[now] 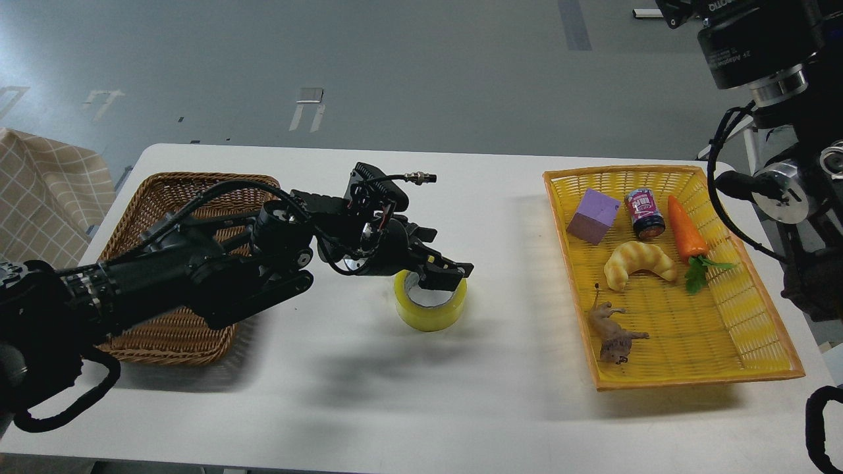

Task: Place and transfer tape with both arms
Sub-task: 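Lower the left gripper onto the tape roll and grip its rim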

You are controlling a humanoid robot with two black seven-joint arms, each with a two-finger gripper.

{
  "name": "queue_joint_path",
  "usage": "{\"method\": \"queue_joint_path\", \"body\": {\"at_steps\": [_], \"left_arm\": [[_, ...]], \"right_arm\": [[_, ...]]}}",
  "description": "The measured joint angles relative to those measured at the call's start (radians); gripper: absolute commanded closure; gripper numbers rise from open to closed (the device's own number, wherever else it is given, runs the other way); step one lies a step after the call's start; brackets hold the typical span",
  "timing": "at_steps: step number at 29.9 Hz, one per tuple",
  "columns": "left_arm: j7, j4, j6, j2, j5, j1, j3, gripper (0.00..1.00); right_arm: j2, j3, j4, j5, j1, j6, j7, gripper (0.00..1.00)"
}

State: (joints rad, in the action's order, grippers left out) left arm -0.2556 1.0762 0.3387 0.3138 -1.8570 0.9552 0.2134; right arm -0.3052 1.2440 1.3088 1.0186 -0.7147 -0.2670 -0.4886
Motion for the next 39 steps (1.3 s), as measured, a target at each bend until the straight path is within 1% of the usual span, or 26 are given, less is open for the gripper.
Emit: {"method": "queue_joint_path", "body": {"at_steps": [7,17,26,31,39], "left_arm": [[-0.004,-0.023,-0.002,0.016,0.001,0.000,-0.002,0.02],[-0.002,-0.004,-0.009,0.047,0.001,-0.013,0.003,0.02],[0.003,-0.018,-0.030,0.045,0.003,-0.076,0.003,0.02],[-0.002,-0.050,-0.046,0.049,0.004,-0.088,0.006,0.02],[-0.003,-0.055,-0.050,0.054,0.037,-0.107,0.002,0.02]], "right_arm": [[0.003,-0.001,-0.002,0.000,0.001,0.000,0.000,0.00],[0.012,-0.002,-0.001,0.000,0.003,0.000,0.000,0.00],[0.008,-0.002,0.001,0.000,0.010,0.000,0.000,0.00],[0.007,-0.002,0.014,0.001,0.028,0.000,0.000,0.00],[0.002,-0.001,0.016,0.001,0.033,0.000,0.000,0.00]]}}
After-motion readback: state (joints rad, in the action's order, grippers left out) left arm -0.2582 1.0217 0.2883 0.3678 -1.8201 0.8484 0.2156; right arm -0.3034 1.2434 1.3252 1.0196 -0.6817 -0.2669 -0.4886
